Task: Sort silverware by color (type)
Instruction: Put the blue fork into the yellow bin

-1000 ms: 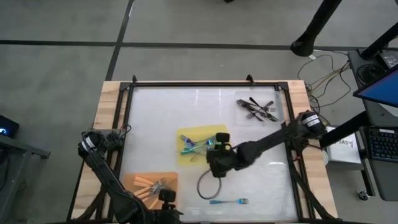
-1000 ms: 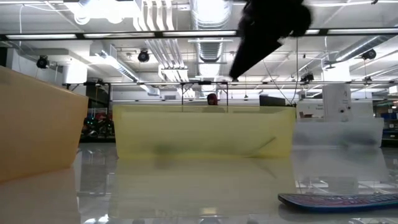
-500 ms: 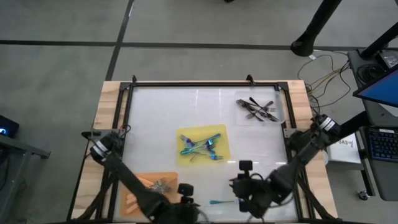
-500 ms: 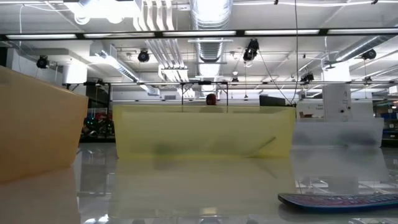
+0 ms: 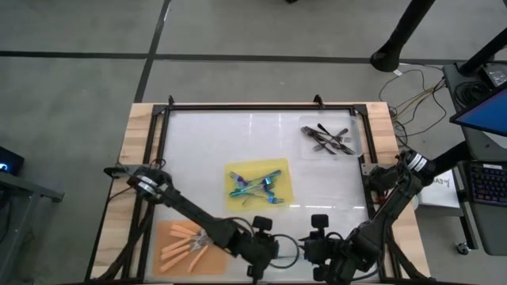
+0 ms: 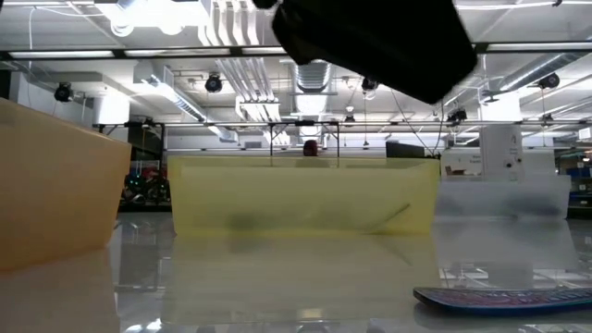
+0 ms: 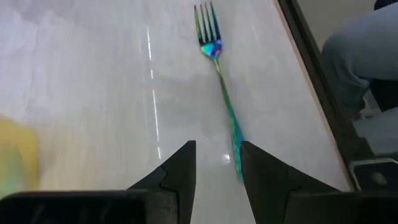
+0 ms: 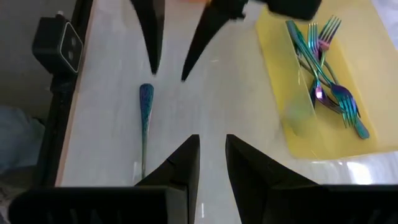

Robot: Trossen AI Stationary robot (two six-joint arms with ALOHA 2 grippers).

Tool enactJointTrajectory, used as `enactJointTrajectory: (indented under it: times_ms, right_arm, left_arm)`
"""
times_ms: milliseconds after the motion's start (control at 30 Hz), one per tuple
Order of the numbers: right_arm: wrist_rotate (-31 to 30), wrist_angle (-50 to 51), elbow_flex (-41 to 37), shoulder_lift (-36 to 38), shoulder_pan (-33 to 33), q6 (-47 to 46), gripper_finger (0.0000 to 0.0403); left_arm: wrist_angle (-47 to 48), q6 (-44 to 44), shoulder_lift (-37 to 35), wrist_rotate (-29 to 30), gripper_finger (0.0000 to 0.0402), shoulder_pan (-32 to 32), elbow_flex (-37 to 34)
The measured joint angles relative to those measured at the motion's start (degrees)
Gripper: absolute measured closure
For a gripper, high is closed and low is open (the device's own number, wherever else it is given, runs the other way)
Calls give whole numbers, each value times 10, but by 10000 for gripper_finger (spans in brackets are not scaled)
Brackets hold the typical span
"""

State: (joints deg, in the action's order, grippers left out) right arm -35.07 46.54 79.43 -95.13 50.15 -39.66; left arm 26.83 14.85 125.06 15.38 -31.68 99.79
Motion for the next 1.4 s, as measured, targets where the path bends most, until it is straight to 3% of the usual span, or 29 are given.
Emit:
enactJointTrajectory:
  times_ms: [367,833,1400]
  right_arm:
    - [0,-5,-3,0,0,-9,332]
    - [0,-5,-13,0,0,-14,335]
    - [0,-5,-19,0,0,-19,335]
  left_arm:
    - [-149,-80,51,-103,296,31,0]
    - [-244,-77,101,-104,296,61,1]
    - [-260,-33,125,-105,296,59,1]
